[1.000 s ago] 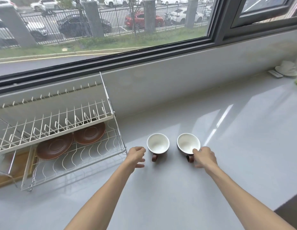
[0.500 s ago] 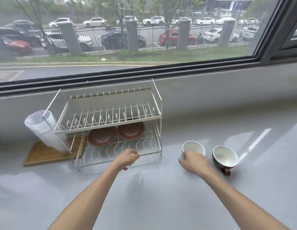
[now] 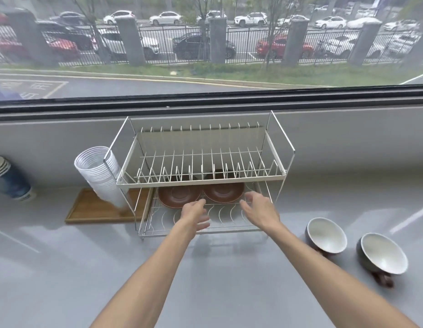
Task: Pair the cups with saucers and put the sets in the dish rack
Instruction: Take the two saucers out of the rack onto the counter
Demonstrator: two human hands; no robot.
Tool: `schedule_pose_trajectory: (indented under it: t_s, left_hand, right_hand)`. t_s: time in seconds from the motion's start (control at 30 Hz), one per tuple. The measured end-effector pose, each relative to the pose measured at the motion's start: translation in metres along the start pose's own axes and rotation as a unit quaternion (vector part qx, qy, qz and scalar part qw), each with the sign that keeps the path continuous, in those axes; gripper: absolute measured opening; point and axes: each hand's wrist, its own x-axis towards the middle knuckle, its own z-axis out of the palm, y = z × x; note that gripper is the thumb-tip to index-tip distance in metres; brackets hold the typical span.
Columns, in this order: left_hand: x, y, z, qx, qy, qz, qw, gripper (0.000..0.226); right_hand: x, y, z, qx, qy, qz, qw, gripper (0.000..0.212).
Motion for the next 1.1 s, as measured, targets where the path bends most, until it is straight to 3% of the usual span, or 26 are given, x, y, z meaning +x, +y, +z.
schedule_pose_trajectory:
  t_s: [0.1, 0.23, 0.47, 0.6, 0.73, 1.0, 1.1]
  left_hand:
    - [0.017, -0.001, 0.012, -0.052, 0.014, -0.006, 0.999, 0.050]
    - [0.040, 0.001, 0.023, -0.065, 0.030, -0.013, 0.997, 0.057]
    - [0.062, 0.005, 0.031, -0.086, 0.042, -0.024, 0.995, 0.051]
    - [0.068, 0.004, 0.040, -0.095, 0.059, -0.010, 0.994, 0.047]
    - [0.077, 0.002, 0.045, -0.093, 0.086, -0.013, 0.992, 0.047]
    - [0.075, -0.004, 0.043, -0.067, 0.094, -0.016, 0.993, 0.052]
    - [0.062, -0.005, 0.038, -0.058, 0.094, -0.007, 0.994, 0.045]
  right_hand:
    - [0.021, -0.004, 0.009, 0.012, 0.011, -0.002, 1.000, 0.048]
    - [0.049, -0.009, 0.019, 0.002, 0.005, 0.022, 1.000, 0.039]
    - [0.083, -0.013, 0.039, 0.128, -0.028, 0.082, 0.988, 0.032]
    - [0.097, -0.010, 0.049, 0.191, 0.010, 0.141, 0.971, 0.021]
    - [0.106, 0.000, 0.059, 0.195, 0.032, 0.186, 0.962, 0.027]
    - [0.096, 0.010, 0.058, 0.214, 0.071, 0.191, 0.955, 0.018]
    - [0.089, 0.012, 0.056, 0.245, 0.064, 0.193, 0.948, 0.024]
